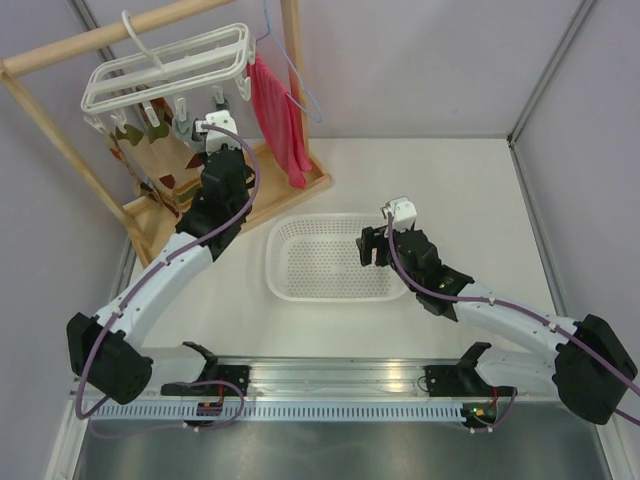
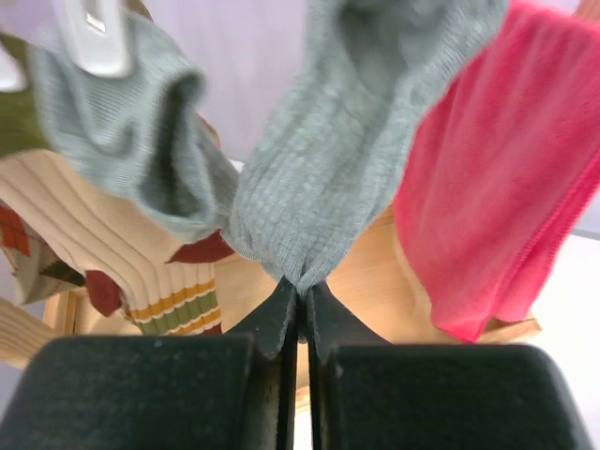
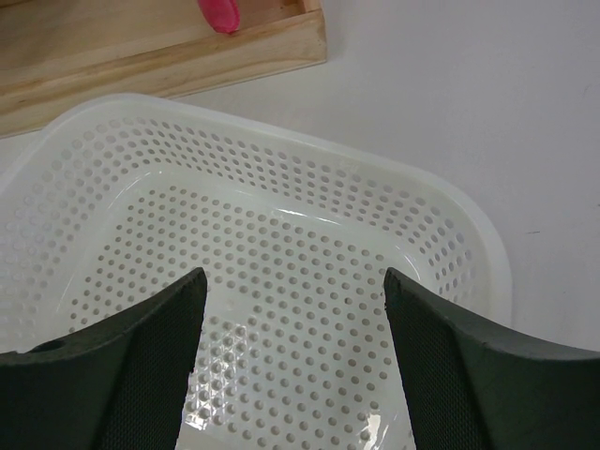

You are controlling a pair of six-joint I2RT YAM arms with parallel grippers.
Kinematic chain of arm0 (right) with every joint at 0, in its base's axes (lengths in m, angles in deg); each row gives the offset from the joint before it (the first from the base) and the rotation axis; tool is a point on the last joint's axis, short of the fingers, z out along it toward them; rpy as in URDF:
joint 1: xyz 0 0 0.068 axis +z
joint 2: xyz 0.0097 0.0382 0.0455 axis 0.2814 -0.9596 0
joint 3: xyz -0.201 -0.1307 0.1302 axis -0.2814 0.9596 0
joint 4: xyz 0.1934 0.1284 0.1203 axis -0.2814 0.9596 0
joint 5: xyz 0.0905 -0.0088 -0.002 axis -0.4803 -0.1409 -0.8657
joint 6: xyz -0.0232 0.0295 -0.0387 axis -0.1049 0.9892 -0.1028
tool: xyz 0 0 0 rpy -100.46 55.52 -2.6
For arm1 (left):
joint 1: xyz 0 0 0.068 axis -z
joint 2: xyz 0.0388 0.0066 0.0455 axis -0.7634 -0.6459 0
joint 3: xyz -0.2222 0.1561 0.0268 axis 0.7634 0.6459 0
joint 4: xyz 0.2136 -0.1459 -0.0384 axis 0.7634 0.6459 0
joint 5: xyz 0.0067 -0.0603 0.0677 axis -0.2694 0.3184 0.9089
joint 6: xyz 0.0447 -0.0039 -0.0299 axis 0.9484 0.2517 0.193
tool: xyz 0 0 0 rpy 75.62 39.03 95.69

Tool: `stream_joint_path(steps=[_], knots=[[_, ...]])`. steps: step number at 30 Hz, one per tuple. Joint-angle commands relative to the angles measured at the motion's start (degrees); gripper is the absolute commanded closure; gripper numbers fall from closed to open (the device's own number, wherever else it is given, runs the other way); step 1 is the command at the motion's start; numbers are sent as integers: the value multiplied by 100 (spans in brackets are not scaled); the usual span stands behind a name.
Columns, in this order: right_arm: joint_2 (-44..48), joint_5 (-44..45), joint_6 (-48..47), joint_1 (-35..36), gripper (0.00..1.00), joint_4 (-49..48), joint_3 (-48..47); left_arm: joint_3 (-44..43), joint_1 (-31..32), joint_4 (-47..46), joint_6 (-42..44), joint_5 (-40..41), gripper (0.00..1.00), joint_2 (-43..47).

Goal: Remove the socks clipped to the hanger

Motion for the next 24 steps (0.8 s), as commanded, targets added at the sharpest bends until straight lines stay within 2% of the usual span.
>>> stream_joint_path(steps=[1,8,11,18,24], knots=[[118,-50,15,35,20,-61,-45,-19,-15,353,-65,-659,98,719],[154,-234,-126,53,20,176,-528,-1,-32,1303,-57,-1356,98,1396],[57,-323,-187,210,21,308,-1063,112,-67,1366,40,-1435,98,1528],[-917,-296,-232,870,21,862,-3231,508,-199,1296,145,-1734,98,2029],[-1944,-1033,-56,958,21,906,-5077,834,-436,1120,128,-1725,98,2258]])
